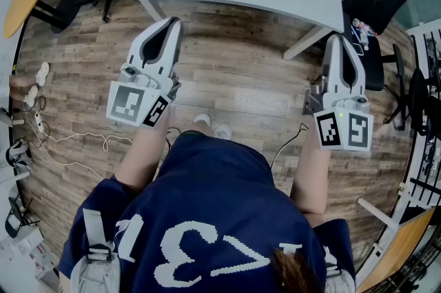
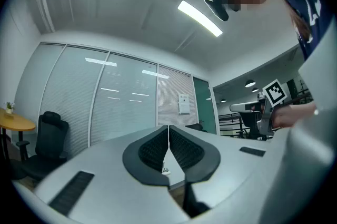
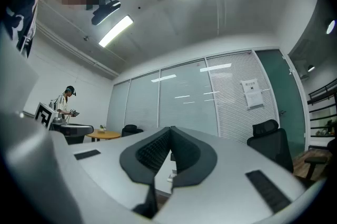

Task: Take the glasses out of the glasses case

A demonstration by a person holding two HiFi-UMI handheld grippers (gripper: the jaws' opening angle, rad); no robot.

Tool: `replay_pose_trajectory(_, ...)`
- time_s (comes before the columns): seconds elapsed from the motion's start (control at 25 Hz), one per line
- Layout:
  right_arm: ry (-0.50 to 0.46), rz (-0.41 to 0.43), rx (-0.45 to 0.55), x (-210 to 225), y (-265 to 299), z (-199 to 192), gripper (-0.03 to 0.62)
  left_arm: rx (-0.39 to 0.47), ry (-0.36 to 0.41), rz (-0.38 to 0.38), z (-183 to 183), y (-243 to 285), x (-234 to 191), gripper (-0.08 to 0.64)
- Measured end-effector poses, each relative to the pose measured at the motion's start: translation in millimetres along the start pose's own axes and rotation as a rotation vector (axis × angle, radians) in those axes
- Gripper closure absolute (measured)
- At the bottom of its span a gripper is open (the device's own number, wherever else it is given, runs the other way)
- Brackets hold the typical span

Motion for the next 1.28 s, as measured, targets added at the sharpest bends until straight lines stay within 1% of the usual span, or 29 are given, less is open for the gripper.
replay_pose_trajectory(0.32, 0.043, 0.022, 0.024, -6, 5, -2, 0.566, 0.006, 0.018, 0.009, 2, -1, -3, 0.540)
replay_pose_trajectory(0.48, 0.036, 0.044, 0.020, -13, 20, -6, 0.566, 0.008, 0.019, 0.014, -2, 5, -15, 0.540)
replay_pose_trajectory(0.6, 0.033, 0.048, 0.017, -12, 37, -9, 0.566, 0.011, 0.010, 0.013, -8, 18, -29, 0.540)
replay_pose_trajectory(0.76, 0.022, 0.046, 0.019, -7, 74, -11, 0.566, 0.031, 0.011, 0.002, -11, 50, -56, 0.540)
replay_pose_trajectory(0.88, 0.017, 0.045, 0.024, -2, 113, -11, 0.566, 0.041, 0.013, -0.014, -11, 84, -81, 0.540)
replay_pose_trajectory(1.16, 0.014, 0.039, 0.056, 1, 216, -14, 0.566, 0.058, 0.027, -0.050, -11, 158, -161, 0.540)
replay_pose_trajectory(1.28, 0.019, 0.034, 0.062, 1, 248, -19, 0.566, 0.059, 0.029, -0.061, -13, 181, -187, 0.540)
Point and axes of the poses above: the fingertips, and each gripper's own axes: y forward along the fingers, x to its right, z out of its top, the point moved 8 cm from there along -y, backward along the fingers, and after that the axes turned 3 degrees about -y, right-handed, at the moved point
